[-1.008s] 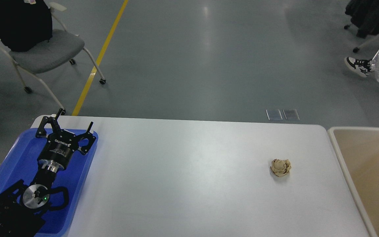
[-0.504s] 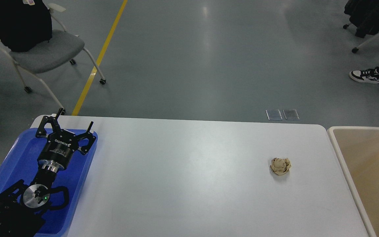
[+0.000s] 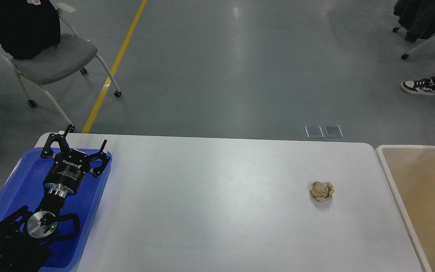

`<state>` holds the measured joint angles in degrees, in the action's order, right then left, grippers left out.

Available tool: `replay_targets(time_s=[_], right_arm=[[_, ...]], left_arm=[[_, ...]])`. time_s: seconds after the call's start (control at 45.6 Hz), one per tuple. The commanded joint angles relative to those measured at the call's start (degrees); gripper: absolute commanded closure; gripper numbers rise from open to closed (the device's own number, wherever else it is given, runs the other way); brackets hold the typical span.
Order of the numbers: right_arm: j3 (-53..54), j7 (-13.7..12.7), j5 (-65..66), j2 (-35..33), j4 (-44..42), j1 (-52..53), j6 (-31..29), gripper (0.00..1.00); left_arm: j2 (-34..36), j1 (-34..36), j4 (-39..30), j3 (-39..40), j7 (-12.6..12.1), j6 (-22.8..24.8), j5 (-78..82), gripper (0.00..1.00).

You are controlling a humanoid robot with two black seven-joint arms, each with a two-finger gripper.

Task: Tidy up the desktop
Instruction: 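Lower the foil tray into the beige bin and release it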

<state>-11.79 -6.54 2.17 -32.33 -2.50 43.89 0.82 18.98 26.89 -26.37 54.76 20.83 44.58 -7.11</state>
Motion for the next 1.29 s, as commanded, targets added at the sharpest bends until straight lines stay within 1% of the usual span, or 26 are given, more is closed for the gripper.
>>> replay_targets(time_s=[0.0, 0.197, 0.636, 0.658, 0.68, 0.702, 0.723, 0.745, 0.767, 0.789, 0.811, 0.833, 1.272], right_arm=[[1.7, -0.8, 0.2, 5.6, -2.2, -6.8, 3.5, 1.0], [-0.6, -0.3, 1.6, 7.1, -2.1, -8.4, 4.4, 1.0], [-0.8, 0.5, 3.5, 10.4, -2.1, -9.3, 4.7, 1.0], [-1.0, 0.7, 3.5, 10.4, -2.0, -9.2, 4.8, 0.98], [-1.3, 1.0, 3.5, 10.4, -2.0, -9.2, 4.8, 0.87], [-1.7, 1.3, 3.5, 10.4, -1.9, -9.2, 4.8, 0.65], [-1.9, 2.0, 3.5, 10.5, -1.9, -9.2, 4.9, 0.46], [-2.0, 2.5, 3.5, 10.5, -1.8, -9.2, 4.8, 0.39], [-2.1, 3.1, 3.5, 10.7, -1.8, -9.2, 4.7, 0.37], [-2.2, 3.5, 3.5, 10.8, -1.8, -9.2, 4.5, 0.31], [-2.2, 4.0, 3.5, 10.9, -1.8, -9.2, 4.4, 0.17], [-2.2, 4.2, 3.5, 10.9, -1.8, -9.2, 4.2, 0.0], [-2.2, 4.3, 3.5, 10.7, -1.7, -8.4, 3.9, 0.0]], left_arm=[[0.0, 0.0, 0.0, 0.1, 0.0, 0.0, 0.0, 0.01], [0.0, 0.0, 0.0, 0.1, 0.0, 0.0, 0.0, 0.01], [0.0, 0.0, 0.0, 0.1, 0.0, 0.0, 0.0, 0.01], [0.0, 0.0, 0.0, 0.1, 0.0, 0.0, 0.0, 0.01], [0.0, 0.0, 0.0, 0.1, 0.0, 0.0, 0.0, 0.01], [0.0, 0.0, 0.0, 0.1, -0.1, 0.0, 0.0, 0.01], [0.0, 0.0, 0.0, 0.1, -0.1, 0.0, 0.0, 0.01], [0.0, 0.0, 0.0, 0.1, 0.0, 0.0, 0.0, 0.01], [0.0, 0.0, 0.0, 0.1, -0.1, 0.0, 0.0, 0.01], [0.0, 0.0, 0.0, 0.1, 0.0, 0.0, 0.0, 0.01], [0.0, 0.0, 0.0, 0.1, 0.0, 0.0, 0.0, 0.01], [0.0, 0.0, 0.0, 0.1, 0.0, 0.0, 0.0, 0.01], [0.0, 0.0, 0.0, 0.1, 0.0, 0.0, 0.0, 0.01]])
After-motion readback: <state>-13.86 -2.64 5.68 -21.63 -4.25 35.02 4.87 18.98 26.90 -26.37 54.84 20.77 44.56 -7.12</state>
